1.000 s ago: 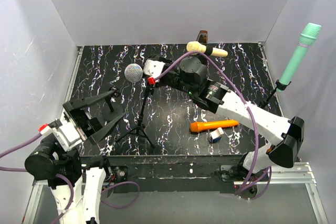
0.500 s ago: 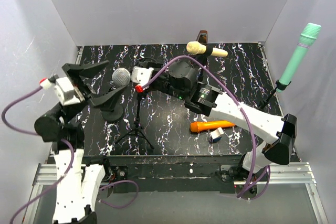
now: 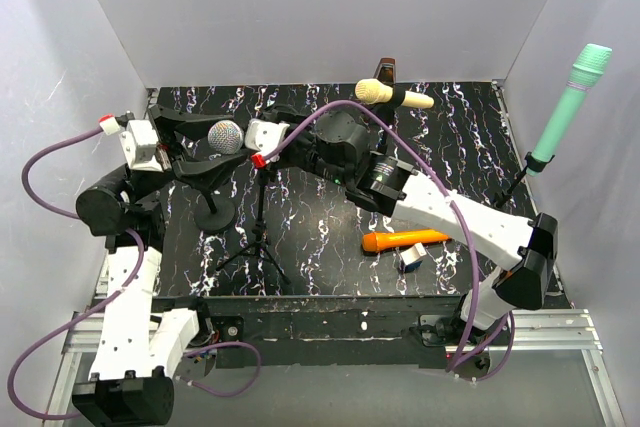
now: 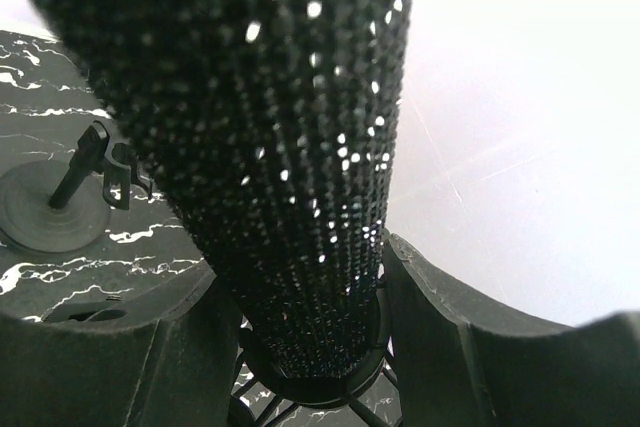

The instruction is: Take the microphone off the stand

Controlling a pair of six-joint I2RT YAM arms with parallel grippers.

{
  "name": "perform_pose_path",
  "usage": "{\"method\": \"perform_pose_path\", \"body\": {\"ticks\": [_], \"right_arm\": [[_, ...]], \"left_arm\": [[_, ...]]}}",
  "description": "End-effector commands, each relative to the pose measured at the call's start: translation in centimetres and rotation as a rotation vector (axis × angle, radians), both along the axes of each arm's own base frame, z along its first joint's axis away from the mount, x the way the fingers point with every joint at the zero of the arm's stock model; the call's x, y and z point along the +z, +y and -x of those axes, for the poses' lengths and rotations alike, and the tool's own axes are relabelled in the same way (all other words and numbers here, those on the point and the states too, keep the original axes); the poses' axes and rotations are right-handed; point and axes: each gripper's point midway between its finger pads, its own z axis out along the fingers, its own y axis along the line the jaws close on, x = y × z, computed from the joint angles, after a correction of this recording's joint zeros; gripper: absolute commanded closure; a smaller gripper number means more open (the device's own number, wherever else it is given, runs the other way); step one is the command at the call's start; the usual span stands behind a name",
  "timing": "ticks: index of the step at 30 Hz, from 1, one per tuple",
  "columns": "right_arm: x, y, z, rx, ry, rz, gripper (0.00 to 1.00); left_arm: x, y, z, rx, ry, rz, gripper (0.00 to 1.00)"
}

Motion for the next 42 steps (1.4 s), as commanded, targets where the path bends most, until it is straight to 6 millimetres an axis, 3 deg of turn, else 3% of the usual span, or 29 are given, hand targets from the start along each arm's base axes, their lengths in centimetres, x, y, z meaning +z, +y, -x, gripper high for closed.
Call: {"method": "perform_pose_path", "body": {"ticks": [1,4,6,10,12,19,27,32,42], "right_arm": [[-5.9,1.0,0.6,0.019,0.104,0.157,0.67],[-5.9,1.1,0.3,0.002,0.103,0.147,0.61],[-6.0,0.9,-0.5,-0.043,0.096,0.125,0.49],[-6.9,-0.3,-1.4,-0.105,0.077,0.120,0.27],[-6.9,-1.0,-1.5,-0.111,0.087,0.113,0.23],[-5.9,-2.8,-1.9,-0.141,0.056,0.086,0.22],[-6.3,-2.1,-1.0,-0.086,0.097,0.106,0.25],[-6.1,-1.6,-0.5,-0.063,0.112,0.110,0.28],[-3.1,-0.6,3.2,0.031,0.151,0.092,0.31]], "left_arm": [[1.7,-0.6,1.5,-0.047,-0.079,-0.026,0.43],[2.3,-0.8,2.3,-0.061,-0.110,-0.038,0.70],[2.8,-0.8,3.3,-0.062,-0.134,-0.041,0.99],[3.8,-0.9,6.0,-0.058,-0.186,-0.042,1.00],[4.2,-0.8,7.3,-0.047,-0.209,-0.040,1.00],[4.3,-0.5,10.7,0.044,-0.290,-0.048,1.00],[2.5,0.0,10.4,0.126,-0.242,-0.074,1.00],[1.8,0.7,11.5,0.237,-0.273,-0.108,1.00],[-0.2,3.2,12.0,0.476,-0.197,-0.179,1.00]]}}
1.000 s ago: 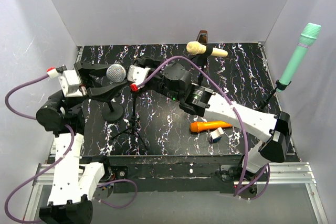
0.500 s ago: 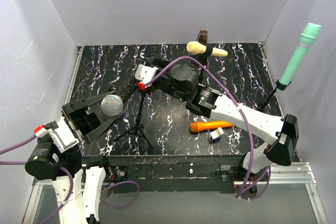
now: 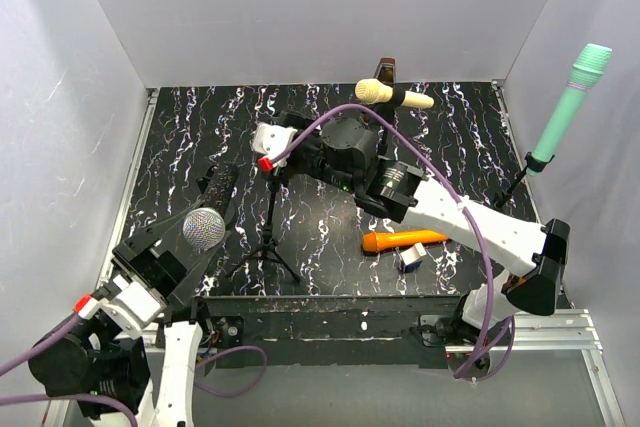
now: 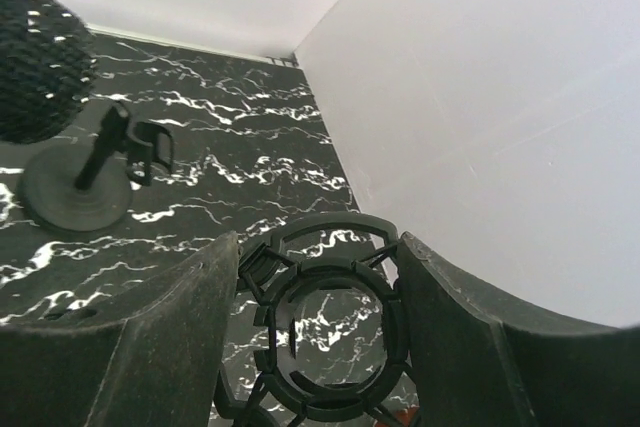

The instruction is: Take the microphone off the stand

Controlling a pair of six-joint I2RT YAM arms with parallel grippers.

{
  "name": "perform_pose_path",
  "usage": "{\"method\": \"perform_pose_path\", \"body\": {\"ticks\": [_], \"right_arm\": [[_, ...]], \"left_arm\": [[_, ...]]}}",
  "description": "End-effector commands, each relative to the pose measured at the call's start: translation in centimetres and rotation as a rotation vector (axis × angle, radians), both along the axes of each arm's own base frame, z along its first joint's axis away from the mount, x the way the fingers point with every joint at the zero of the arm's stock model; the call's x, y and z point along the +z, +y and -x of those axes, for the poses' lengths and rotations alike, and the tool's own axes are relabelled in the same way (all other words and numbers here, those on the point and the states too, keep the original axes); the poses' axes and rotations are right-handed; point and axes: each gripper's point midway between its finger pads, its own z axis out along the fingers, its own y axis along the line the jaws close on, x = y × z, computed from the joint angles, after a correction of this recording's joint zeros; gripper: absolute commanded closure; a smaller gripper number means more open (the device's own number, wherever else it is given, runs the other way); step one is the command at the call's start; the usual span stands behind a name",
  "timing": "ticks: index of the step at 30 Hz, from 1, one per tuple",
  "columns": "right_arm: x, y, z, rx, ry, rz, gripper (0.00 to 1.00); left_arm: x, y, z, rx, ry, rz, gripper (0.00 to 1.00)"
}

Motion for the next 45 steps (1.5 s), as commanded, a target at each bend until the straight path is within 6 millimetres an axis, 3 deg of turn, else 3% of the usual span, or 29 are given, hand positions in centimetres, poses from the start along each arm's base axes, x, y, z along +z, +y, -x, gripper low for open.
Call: {"method": "perform_pose_path", "body": {"ticks": [1,5,12,22,31,35,42,44,45], "right_arm": [[-2.4,1.3,3.2,0.083,0.110,0.091,0.31],[-1.9,2.4,5.3,0.134,0.112,0.097,0.32],[1.9,2.7,9.6,0.268,0.218,0.029,0.35],[5.1,1.8,15.3,0.544,0.300,0.045,0.39],[7.6,5.7,13.5,0.528,0.174,-0.014,0.30],[8.5,7.6,12.0,0.440,0.108,-0.056,0.29],[9.2,8.7,11.2,0.393,0.118,-0.103,0.29],[9.9,8.4,11.3,0.395,0.122,-0.115,0.38],[10.2,8.1,11.6,0.401,0.118,-0.117,0.50]], "left_arm": [[-2.0,2.2,-2.4,0.170,0.097,0.017,1.00],[-1.9,3.1,-2.7,0.226,0.110,0.033,1.00],[-1.3,3.3,-3.6,0.236,0.135,0.048,1.00],[2.5,3.9,-5.8,0.252,0.150,0.091,1.00],[3.6,1.5,-5.7,0.061,0.250,0.121,1.00],[4.3,1.3,-5.2,0.050,0.254,0.127,1.00],[4.8,1.0,-4.9,0.021,0.278,0.162,1.00],[4.9,1.1,-4.8,0.026,0.274,0.168,1.00],[4.9,1.1,-4.8,0.030,0.274,0.173,1.00]]}}
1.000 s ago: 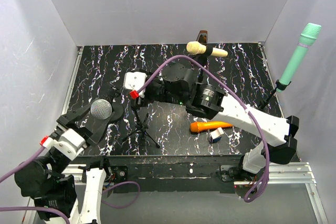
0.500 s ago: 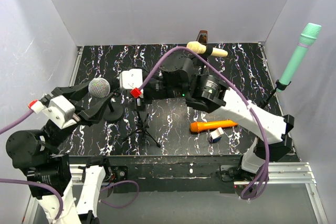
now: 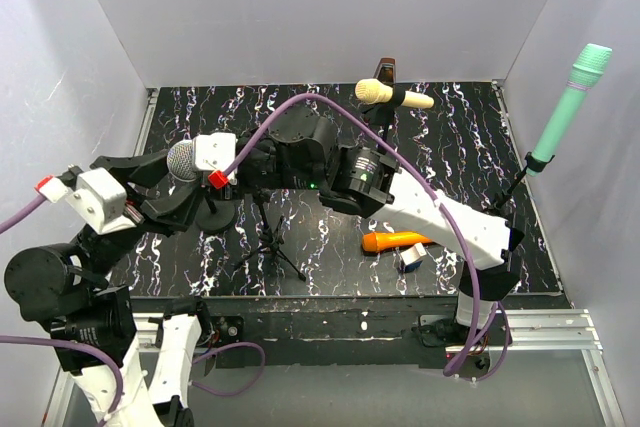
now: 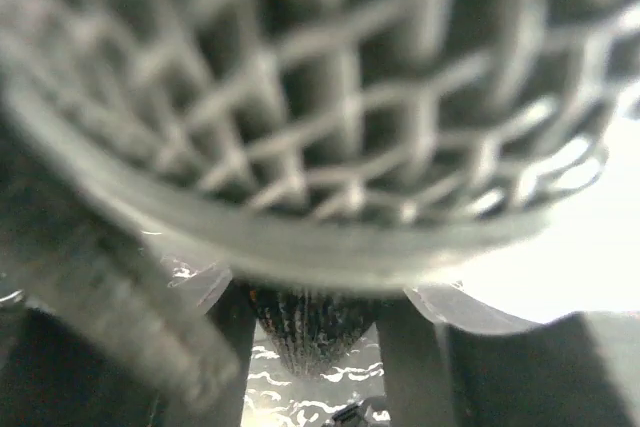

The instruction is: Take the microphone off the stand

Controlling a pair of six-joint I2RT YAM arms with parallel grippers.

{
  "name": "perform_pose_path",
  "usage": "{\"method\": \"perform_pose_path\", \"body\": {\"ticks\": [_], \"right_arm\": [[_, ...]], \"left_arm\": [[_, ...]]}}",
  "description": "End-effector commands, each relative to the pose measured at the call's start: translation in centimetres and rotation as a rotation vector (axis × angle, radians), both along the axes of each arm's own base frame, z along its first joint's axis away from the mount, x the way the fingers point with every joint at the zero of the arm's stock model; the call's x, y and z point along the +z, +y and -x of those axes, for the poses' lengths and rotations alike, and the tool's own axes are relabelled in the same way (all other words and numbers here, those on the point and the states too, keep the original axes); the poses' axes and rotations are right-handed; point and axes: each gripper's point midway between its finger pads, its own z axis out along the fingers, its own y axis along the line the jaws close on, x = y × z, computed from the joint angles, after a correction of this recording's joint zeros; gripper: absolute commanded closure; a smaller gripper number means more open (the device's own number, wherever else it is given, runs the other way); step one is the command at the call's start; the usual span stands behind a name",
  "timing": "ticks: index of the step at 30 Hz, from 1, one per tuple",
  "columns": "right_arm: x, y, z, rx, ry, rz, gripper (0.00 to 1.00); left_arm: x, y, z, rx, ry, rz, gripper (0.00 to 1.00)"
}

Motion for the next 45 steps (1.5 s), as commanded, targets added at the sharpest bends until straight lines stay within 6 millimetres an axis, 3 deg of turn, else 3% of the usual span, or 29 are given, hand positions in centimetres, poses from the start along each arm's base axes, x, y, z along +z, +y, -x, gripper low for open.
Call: {"method": "perform_pose_path", "body": {"ticks": [1,2,3,4,6,8,12,15,20,24,26,28,32,33,34,36,38,45], "right_arm": [[3.8,-0.9,0.1,-0.023,-0.023,-0.091,0.66],[4.1,-1.4,-0.1,-0.030,-0.039,-0.091,0.80],[4.7,-1.9,-0.2,-0.045,-0.051,-0.102,0.91],[5.1,-2.3,-0.6,-0.068,-0.065,-0.112,0.99],[6.2,-3.6,-1.7,-0.108,-0.087,-0.133,0.99],[7.7,-5.3,-2.7,-0.144,-0.097,-0.167,0.99],[12.2,-9.2,-3.9,-0.197,-0.079,-0.276,0.99],[15.7,-12.2,-3.3,-0.204,-0.083,-0.354,0.99],[17.2,-15.0,-4.6,-0.256,-0.074,-0.406,0.99],[16.2,-15.3,-5.1,-0.254,-0.053,-0.377,0.99],[14.6,-15.7,-6.0,-0.307,-0.078,-0.338,0.99],[11.5,-16.5,-8.0,-0.412,-0.145,-0.268,0.99],[2.0,-21.0,-12.2,-0.643,-0.323,-0.057,0.99],[-1.7,-22.5,-12.9,-0.661,-0.301,0.038,0.99],[-4.0,-24.1,-13.2,-0.653,-0.243,0.084,0.99],[-7.7,-27.4,-13.4,-0.674,-0.133,0.152,0.99],[-11.7,-29.7,-13.4,-0.683,-0.134,0.272,0.99],[-24.0,-34.7,-12.5,-0.606,-0.135,0.686,0.99]], "left_arm": [[1.4,-0.3,1.0,-0.017,-0.042,0.013,1.00],[1.5,-0.2,1.0,-0.005,-0.048,0.014,1.00],[1.5,0.0,0.8,0.011,-0.053,0.015,0.89],[1.7,0.3,0.9,0.032,-0.069,0.016,0.66],[2.3,0.7,1.3,0.071,-0.117,0.018,0.32],[3.1,0.9,2.0,0.097,-0.161,0.016,0.19],[3.9,1.1,3.1,0.130,-0.191,-0.007,0.09],[3.7,1.2,3.4,0.147,-0.184,-0.025,0.05],[1.6,0.9,3.4,0.144,-0.154,-0.058,0.04],[-0.2,0.8,2.8,0.135,-0.119,-0.065,0.05],[-1.3,0.6,2.7,0.121,-0.101,-0.073,0.05],[-2.9,0.2,2.9,0.087,-0.079,-0.088,0.05],[-5.6,-0.9,4.0,0.010,-0.068,-0.132,0.05],[-6.1,-1.1,4.1,-0.002,-0.061,-0.140,0.05],[-6.7,-1.1,3.9,-0.012,-0.045,-0.147,0.05],[-7.7,-0.9,3.2,-0.013,-0.010,-0.152,0.05],[-8.6,-0.6,2.4,0.001,-0.005,-0.179,0.06],[-10.0,0.7,-1.2,0.046,-0.014,-0.249,0.07]]}}
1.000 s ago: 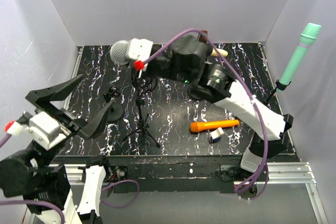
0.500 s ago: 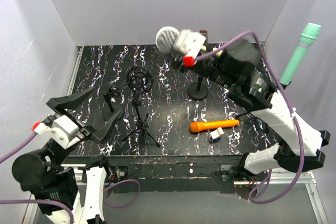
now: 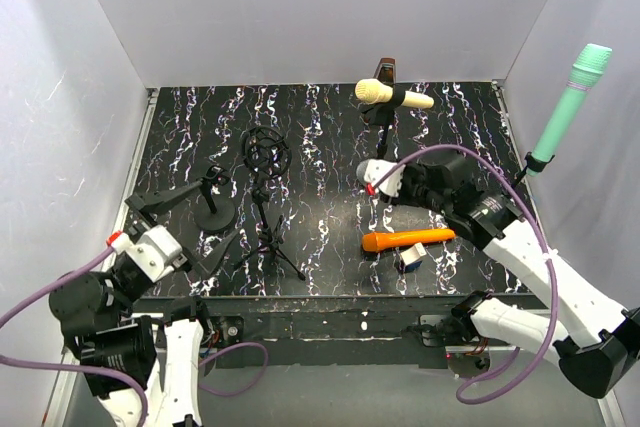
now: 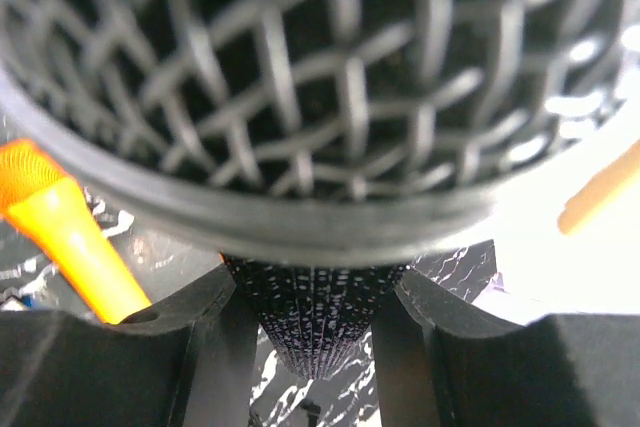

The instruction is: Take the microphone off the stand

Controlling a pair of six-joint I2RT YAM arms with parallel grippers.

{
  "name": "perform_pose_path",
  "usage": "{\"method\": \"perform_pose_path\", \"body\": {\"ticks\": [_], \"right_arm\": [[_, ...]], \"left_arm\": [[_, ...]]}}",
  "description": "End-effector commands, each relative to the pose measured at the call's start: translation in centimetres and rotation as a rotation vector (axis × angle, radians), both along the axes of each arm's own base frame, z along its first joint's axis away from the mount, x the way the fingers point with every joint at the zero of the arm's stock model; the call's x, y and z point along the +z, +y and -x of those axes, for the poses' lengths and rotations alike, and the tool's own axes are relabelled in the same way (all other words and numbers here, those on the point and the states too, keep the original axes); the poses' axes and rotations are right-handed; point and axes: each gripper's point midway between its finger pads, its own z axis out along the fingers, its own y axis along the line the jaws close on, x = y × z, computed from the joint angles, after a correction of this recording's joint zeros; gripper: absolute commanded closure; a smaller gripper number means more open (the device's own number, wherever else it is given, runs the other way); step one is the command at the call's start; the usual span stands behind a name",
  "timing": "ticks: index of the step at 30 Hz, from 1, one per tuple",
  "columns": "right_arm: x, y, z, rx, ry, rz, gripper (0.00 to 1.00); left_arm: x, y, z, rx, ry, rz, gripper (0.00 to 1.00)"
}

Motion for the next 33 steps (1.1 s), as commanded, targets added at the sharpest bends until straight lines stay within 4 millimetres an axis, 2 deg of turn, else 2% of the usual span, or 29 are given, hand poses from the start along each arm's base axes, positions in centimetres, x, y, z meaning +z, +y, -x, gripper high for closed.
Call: {"method": "perform_pose_path", "body": {"ticks": [1,4,8,10,13,17,20,24,27,30,33], "right_arm": [[-4.6,-1.7,0.5,0.092,0.008,0.211,0.99],[-7.5,-2.9,-0.7,0.072,0.075,0.311,0.99],[-8.4,-4.4,-4.0,0.014,0.162,0.359,0.99],[-8.9,-6.1,-5.8,-0.024,0.211,0.382,0.99],[-11.0,-7.4,-6.3,-0.001,0.313,0.457,0.99],[-13.6,-7.3,-6.1,0.055,0.386,0.500,0.96],[-15.4,-7.2,-7.8,0.024,0.399,0.538,0.91],[-17.3,-8.2,-9.9,-0.048,0.445,0.618,0.84],[-18.4,-8.5,-8.9,-0.027,0.499,0.640,0.78],[-19.3,-9.1,-6.6,0.011,0.570,0.691,0.76],[-19.0,-9.5,-5.0,0.045,0.612,0.701,0.72]], "left_arm": [[-0.8,1.0,-3.9,0.014,0.030,-0.030,0.07],[-0.3,0.7,-6.2,-0.068,0.064,-0.065,0.07],[-0.5,0.6,-9.2,-0.163,0.231,-0.045,0.09],[-0.7,0.7,-10.6,-0.194,0.326,-0.017,0.11],[-1.0,1.3,-12.4,-0.167,0.368,-0.010,0.12],[-1.0,2.2,-13.6,-0.082,0.375,-0.070,0.11],[-2.3,2.0,-13.8,-0.097,0.458,-0.151,0.12],[-2.7,1.4,-13.8,-0.126,0.477,-0.209,0.12],[-2.4,1.3,-13.7,-0.112,0.471,-0.223,0.11],[-1.9,1.4,-13.7,-0.093,0.467,-0.198,0.09],[-1.2,1.2,-13.8,-0.077,0.471,-0.141,0.08]]}}
